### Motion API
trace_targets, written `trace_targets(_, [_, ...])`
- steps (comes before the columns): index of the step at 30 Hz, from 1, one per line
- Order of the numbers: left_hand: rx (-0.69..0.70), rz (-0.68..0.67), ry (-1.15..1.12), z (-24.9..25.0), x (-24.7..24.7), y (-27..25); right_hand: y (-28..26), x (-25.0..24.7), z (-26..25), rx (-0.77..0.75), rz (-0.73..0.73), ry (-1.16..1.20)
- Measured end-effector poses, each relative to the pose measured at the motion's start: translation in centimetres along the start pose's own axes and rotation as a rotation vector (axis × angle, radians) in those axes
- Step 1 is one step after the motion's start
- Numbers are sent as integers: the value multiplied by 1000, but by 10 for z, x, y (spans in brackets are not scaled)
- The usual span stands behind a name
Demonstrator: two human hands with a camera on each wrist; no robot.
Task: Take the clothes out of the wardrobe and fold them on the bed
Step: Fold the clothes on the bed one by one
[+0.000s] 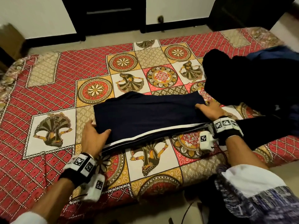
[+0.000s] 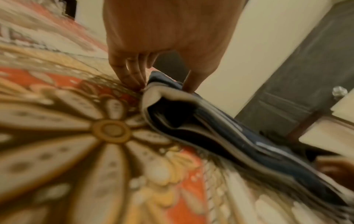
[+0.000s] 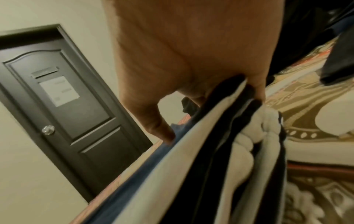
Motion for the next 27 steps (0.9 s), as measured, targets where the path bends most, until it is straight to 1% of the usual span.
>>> trace_targets(2, [-216, -95, -215, -4, 2, 9, 6, -8, 3, 33, -22, 97])
trace_targets(4, [-316, -185, -396, -14, 9, 20, 3, -10, -1, 69, -69, 209])
trace_targets(6, [-323, -211, -469, -18, 16, 26, -3, -10, -6, 112, -150, 250])
trace_targets(8, [-338, -215, -462, -3, 8, 17, -8, -11, -12, 144, -241, 307])
trace_targets(10, [-360, -235, -515, 6, 4, 11, -7, -12, -16, 133, -298, 312])
trace_targets(13, [-389, -289, -596, 14, 1, 4, -2, -11, -14, 144, -298, 296])
trace_targets(16, [-424, -300, -690, 18, -6, 2, 5, -10, -5, 158, -282, 296])
trace_targets(18, [-425, -344, -733, 24, -15, 0, -4, -15, -11, 138, -215, 333])
trace_targets(19, [-404, -348, -740, 29, -23, -2, -11, -19, -16, 123, -184, 370])
trace_targets(21, [-363, -296, -765, 37, -44, -1, -28, -26, -24, 102, -150, 454])
trace_targets(23, [-331, -234, -779, 43, -72, 2, -48, -33, -32, 94, -167, 534])
trace_targets(25, [-253, -188, -783, 50, -102, 0, -72, -45, -43, 99, -203, 595])
trace_targets(27, [-170, -174, -792, 61, -131, -9, -97, -67, -59, 84, -228, 666])
Point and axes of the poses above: each hand's wrist, its own y-axis towards the middle knuckle, its own x-axis out of the palm, z = x × y, the point moved 3 cm from there along y, towards the middle knuckle, and after that the axes turned 13 degrees about y, right-handed, at the moved point
